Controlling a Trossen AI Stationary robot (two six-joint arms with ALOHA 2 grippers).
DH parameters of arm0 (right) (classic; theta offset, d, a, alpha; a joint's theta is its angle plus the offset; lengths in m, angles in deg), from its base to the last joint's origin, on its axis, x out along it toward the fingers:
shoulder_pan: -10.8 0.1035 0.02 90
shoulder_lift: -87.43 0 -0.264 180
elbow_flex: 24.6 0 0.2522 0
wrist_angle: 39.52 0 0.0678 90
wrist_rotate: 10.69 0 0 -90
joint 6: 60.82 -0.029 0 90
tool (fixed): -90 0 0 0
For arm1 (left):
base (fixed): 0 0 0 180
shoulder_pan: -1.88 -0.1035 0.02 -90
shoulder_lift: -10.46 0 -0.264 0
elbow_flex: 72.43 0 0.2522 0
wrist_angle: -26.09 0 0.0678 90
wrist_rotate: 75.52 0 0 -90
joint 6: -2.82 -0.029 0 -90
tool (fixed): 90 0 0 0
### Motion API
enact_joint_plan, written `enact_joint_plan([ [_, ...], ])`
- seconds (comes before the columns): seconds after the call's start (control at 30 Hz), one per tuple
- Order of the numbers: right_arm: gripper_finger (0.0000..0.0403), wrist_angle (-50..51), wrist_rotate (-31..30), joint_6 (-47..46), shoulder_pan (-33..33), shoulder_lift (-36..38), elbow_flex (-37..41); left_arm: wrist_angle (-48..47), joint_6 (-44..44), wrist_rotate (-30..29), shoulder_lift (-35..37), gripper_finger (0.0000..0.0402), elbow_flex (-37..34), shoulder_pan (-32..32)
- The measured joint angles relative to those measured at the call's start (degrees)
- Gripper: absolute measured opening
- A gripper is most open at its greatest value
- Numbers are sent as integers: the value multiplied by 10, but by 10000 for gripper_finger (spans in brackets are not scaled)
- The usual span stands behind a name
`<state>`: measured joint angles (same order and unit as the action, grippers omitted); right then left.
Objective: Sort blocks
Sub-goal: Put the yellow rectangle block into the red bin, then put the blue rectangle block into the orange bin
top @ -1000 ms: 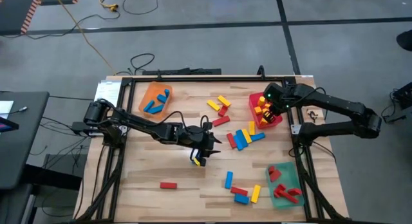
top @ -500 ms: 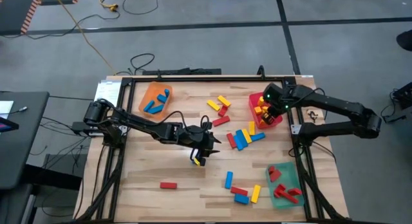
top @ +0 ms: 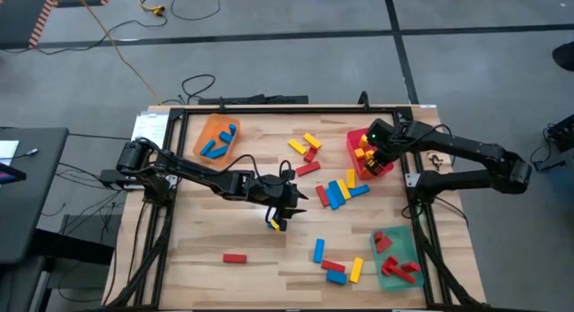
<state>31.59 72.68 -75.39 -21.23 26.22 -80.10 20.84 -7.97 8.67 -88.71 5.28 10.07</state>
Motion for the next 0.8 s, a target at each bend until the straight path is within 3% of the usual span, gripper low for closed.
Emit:
enact_joint_plan([
  [0.2,82,-11,0,3,2,0,0,0,0,0,0,165,0,0],
  [0.6,208,-14,3,1,2,2,0,0,0,0,0,165,0,0],
  [0.8,227,-22,3,-3,2,3,0,0,-4,0,0,165,0,-1],
])
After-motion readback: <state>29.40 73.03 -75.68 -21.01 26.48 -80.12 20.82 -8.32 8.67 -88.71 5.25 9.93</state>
